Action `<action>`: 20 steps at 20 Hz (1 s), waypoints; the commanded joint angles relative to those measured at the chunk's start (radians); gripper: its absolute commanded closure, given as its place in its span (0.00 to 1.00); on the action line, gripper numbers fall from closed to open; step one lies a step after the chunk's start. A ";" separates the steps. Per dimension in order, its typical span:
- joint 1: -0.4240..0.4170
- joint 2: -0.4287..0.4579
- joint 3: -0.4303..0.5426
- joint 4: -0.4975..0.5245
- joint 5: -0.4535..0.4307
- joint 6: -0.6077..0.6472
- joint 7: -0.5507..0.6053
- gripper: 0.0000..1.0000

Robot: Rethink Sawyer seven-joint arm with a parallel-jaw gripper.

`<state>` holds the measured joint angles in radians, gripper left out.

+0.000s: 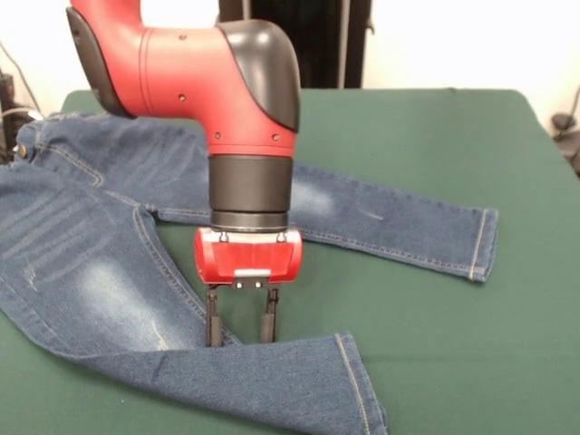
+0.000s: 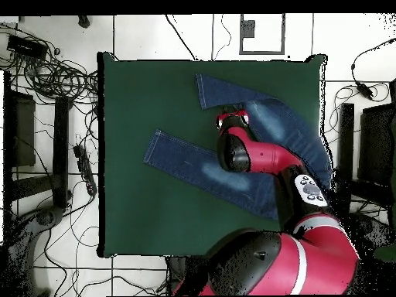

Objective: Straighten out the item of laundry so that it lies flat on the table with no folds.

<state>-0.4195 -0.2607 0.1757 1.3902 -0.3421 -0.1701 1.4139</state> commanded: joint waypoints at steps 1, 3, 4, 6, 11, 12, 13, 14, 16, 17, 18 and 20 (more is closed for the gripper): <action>0.069 0.161 0.095 -0.114 0.020 -0.131 0.195 0.00; 0.074 0.160 0.088 -0.121 0.024 -0.152 0.195 0.00; 0.078 0.160 0.084 -0.124 0.029 -0.160 0.196 0.00; 0.080 0.158 0.081 -0.127 0.030 -0.178 0.196 0.00; 0.064 0.154 0.107 -0.132 -0.012 -0.231 0.200 0.00; 0.068 0.157 0.103 -0.138 -0.005 -0.224 0.197 0.00; 0.072 0.157 0.097 -0.143 0.003 -0.220 0.195 0.00; 0.076 0.158 0.092 -0.147 0.010 -0.217 0.193 0.00; 0.084 0.159 0.083 -0.160 0.028 -0.212 0.192 0.00; 0.087 0.160 0.079 -0.166 0.036 -0.209 0.190 0.00; 0.089 0.160 0.077 -0.174 0.045 -0.200 0.188 0.00; 0.099 0.162 0.064 -0.190 0.069 -0.186 0.182 0.00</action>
<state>-0.4026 -0.2236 0.1480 1.3803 -0.3708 -0.3327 1.4139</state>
